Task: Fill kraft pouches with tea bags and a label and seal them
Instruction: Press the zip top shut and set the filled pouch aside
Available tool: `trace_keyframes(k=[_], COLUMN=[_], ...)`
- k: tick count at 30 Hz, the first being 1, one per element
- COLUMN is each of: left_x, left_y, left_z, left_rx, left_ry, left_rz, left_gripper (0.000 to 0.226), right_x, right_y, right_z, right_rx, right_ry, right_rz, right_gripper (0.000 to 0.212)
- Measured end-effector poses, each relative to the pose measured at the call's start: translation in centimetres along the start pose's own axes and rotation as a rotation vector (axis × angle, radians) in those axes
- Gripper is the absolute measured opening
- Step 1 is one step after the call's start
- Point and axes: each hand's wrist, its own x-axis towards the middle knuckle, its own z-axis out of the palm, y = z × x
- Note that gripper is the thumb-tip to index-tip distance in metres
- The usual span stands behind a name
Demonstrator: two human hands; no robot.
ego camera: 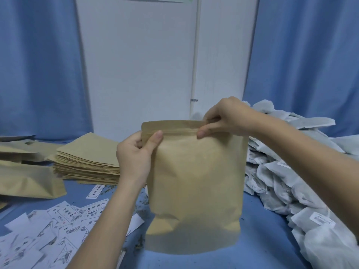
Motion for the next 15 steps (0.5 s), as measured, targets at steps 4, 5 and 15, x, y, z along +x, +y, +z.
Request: trace_keyframes(k=[4,5,15], left_x=[0.3,0.3,-0.2], left_y=[0.0,0.0,-0.3], left_z=[-0.3,-0.2,0.2], left_rx=[-0.003,-0.004,-0.116], left_ry=[0.023,0.027,0.036], left_rz=[0.014,0.022,-0.003], left_gripper=[0.015,0.015,0.014], right_x=[-0.2,-0.3,-1.3], right_y=[0.3,0.1,0.7], right_z=[0.9,1.1,2.9], right_rx=[-0.06,-0.058,-0.286], right_ry=[0.038,0.06,0.445], right_rz=[-0.024,-0.026,-0.039], right_gripper=[0.05,0.048,0.058])
